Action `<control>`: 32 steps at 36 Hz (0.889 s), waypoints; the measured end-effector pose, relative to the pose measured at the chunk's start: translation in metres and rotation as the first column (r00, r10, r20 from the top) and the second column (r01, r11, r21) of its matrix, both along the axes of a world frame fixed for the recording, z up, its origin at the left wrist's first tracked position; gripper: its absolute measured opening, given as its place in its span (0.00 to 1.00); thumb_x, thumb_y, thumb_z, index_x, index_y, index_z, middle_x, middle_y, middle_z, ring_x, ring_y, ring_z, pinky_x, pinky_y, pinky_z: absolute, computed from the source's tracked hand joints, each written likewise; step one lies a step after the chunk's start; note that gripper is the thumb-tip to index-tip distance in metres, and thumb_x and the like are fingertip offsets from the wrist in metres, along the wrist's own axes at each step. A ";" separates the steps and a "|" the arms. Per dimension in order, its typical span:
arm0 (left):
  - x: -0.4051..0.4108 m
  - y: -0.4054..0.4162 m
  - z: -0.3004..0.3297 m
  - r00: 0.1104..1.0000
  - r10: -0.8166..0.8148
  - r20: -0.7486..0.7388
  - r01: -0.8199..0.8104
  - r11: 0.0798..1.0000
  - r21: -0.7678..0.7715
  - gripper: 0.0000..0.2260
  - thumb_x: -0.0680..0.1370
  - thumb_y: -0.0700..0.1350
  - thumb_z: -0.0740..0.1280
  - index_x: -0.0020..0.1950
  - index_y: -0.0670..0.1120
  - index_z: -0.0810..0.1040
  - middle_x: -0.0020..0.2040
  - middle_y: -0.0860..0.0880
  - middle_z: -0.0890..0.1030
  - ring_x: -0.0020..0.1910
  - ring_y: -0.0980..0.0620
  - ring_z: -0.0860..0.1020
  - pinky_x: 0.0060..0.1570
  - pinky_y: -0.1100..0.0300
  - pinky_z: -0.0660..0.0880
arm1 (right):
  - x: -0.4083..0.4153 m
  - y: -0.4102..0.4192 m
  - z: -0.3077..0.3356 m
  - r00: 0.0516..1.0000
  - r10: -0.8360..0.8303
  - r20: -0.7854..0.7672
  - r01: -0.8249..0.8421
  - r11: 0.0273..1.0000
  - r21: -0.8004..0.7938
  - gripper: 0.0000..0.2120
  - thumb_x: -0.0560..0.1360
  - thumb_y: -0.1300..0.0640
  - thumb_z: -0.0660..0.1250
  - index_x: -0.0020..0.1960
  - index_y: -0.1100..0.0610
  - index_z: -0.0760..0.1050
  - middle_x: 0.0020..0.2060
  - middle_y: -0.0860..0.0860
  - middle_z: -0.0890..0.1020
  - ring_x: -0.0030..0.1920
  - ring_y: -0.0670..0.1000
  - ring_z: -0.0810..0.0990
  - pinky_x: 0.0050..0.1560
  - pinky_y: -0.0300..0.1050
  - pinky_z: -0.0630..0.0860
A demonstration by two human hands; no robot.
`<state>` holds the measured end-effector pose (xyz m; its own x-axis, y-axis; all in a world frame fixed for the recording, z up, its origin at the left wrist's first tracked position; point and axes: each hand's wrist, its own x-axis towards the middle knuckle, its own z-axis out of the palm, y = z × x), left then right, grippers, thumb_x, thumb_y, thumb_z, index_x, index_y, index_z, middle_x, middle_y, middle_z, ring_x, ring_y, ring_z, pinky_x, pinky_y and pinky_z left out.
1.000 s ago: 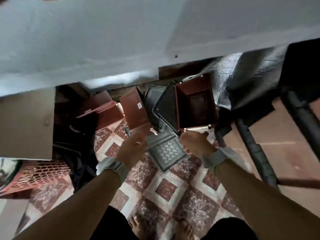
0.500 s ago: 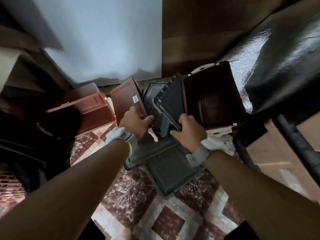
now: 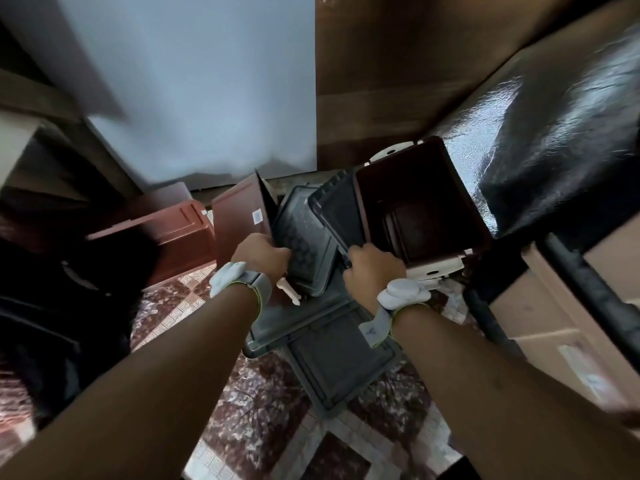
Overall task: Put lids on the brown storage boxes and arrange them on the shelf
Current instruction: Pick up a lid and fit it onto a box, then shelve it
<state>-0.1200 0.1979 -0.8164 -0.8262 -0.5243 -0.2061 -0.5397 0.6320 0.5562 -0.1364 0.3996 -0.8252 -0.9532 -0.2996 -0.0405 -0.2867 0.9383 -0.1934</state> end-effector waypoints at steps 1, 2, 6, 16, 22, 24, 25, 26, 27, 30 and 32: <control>0.000 -0.002 0.000 1.000 0.019 0.000 -0.019 1.000 0.020 0.07 0.66 0.47 0.67 0.32 0.43 0.78 0.28 0.49 0.78 0.29 0.49 0.77 0.27 0.62 0.63 | 0.001 0.000 0.005 1.000 -0.011 -0.011 0.011 1.000 -0.015 0.05 0.73 0.57 0.61 0.40 0.55 0.66 0.45 0.56 0.77 0.38 0.61 0.79 0.29 0.42 0.58; 0.001 -0.003 0.001 0.999 0.037 -0.001 -0.037 0.999 0.034 0.07 0.65 0.46 0.66 0.32 0.43 0.78 0.28 0.49 0.79 0.30 0.47 0.78 0.28 0.62 0.64 | 0.001 -0.001 0.011 0.999 -0.022 -0.027 0.022 0.999 -0.024 0.04 0.73 0.57 0.61 0.41 0.56 0.69 0.45 0.56 0.77 0.38 0.61 0.78 0.31 0.43 0.60; 0.004 -0.017 0.021 0.993 0.081 -0.083 -0.082 0.997 -0.009 0.10 0.62 0.47 0.63 0.32 0.42 0.79 0.26 0.49 0.78 0.29 0.46 0.77 0.29 0.62 0.66 | 0.006 -0.002 0.040 0.986 -0.092 -0.139 0.079 0.992 -0.093 0.10 0.76 0.56 0.61 0.39 0.55 0.63 0.46 0.56 0.74 0.33 0.58 0.65 0.32 0.45 0.58; 0.052 -0.037 0.167 0.991 0.099 -0.090 -0.116 0.972 -0.204 0.06 0.66 0.47 0.60 0.34 0.46 0.66 0.29 0.47 0.73 0.31 0.40 0.73 0.32 0.58 0.65 | 0.055 0.023 0.183 0.990 -0.137 -0.009 0.133 0.972 -0.193 0.11 0.79 0.56 0.62 0.40 0.58 0.66 0.48 0.60 0.74 0.34 0.62 0.66 0.36 0.49 0.60; 0.077 -0.036 0.265 0.988 0.094 -0.126 -0.123 0.960 -0.251 0.04 0.70 0.46 0.63 0.41 0.46 0.72 0.42 0.42 0.80 0.45 0.37 0.79 0.43 0.48 0.76 | 0.068 0.037 0.283 0.998 -0.065 -0.008 0.062 0.980 -0.187 0.09 0.76 0.57 0.64 0.42 0.62 0.74 0.44 0.60 0.77 0.34 0.65 0.76 0.33 0.46 0.64; 0.081 -0.037 0.300 0.980 0.137 -0.147 -0.168 0.961 -0.220 0.04 0.72 0.45 0.63 0.43 0.46 0.73 0.46 0.40 0.80 0.47 0.36 0.79 0.46 0.47 0.77 | 0.073 0.038 0.316 0.997 -0.073 -0.027 0.066 0.975 -0.213 0.09 0.73 0.58 0.64 0.38 0.62 0.74 0.40 0.61 0.77 0.29 0.64 0.75 0.30 0.43 0.62; 0.083 -0.036 0.316 0.971 0.189 -0.145 -0.214 0.960 -0.183 0.05 0.72 0.46 0.63 0.44 0.46 0.74 0.47 0.39 0.81 0.48 0.35 0.79 0.47 0.47 0.77 | 0.076 0.037 0.330 0.996 -0.090 -0.026 0.081 0.969 -0.234 0.08 0.72 0.58 0.63 0.37 0.62 0.74 0.38 0.60 0.77 0.28 0.64 0.75 0.30 0.42 0.61; 0.084 -0.036 0.331 0.958 0.255 -0.131 -0.272 0.953 -0.134 0.07 0.71 0.46 0.63 0.46 0.46 0.76 0.48 0.39 0.82 0.49 0.35 0.80 0.48 0.48 0.77 | 0.079 0.037 0.346 0.994 -0.109 -0.019 0.100 0.962 -0.253 0.08 0.72 0.58 0.63 0.37 0.61 0.74 0.37 0.60 0.77 0.27 0.63 0.75 0.30 0.42 0.61; 0.085 -0.036 0.344 0.939 0.323 -0.120 -0.334 0.939 -0.085 0.10 0.72 0.46 0.62 0.49 0.45 0.79 0.49 0.39 0.82 0.50 0.35 0.80 0.49 0.50 0.76 | 0.082 0.036 0.358 0.992 -0.127 -0.025 0.116 0.957 -0.267 0.07 0.72 0.58 0.63 0.37 0.60 0.74 0.37 0.59 0.77 0.27 0.63 0.75 0.30 0.41 0.61; 0.086 -0.033 0.373 0.873 0.483 -0.067 -0.479 0.875 0.065 0.13 0.76 0.46 0.61 0.52 0.42 0.82 0.52 0.37 0.83 0.53 0.36 0.81 0.46 0.55 0.72 | 0.085 0.034 0.387 0.984 -0.178 0.009 0.173 0.942 -0.287 0.07 0.71 0.59 0.65 0.36 0.58 0.73 0.35 0.58 0.77 0.29 0.61 0.76 0.31 0.41 0.60; 0.083 -0.028 0.381 0.840 0.540 -0.051 -0.522 0.831 0.191 0.15 0.80 0.46 0.60 0.61 0.41 0.80 0.57 0.39 0.82 0.56 0.39 0.81 0.46 0.60 0.70 | 0.086 0.033 0.398 0.980 -0.194 0.043 0.197 0.929 -0.313 0.09 0.73 0.59 0.66 0.35 0.58 0.70 0.35 0.58 0.75 0.30 0.60 0.75 0.32 0.43 0.61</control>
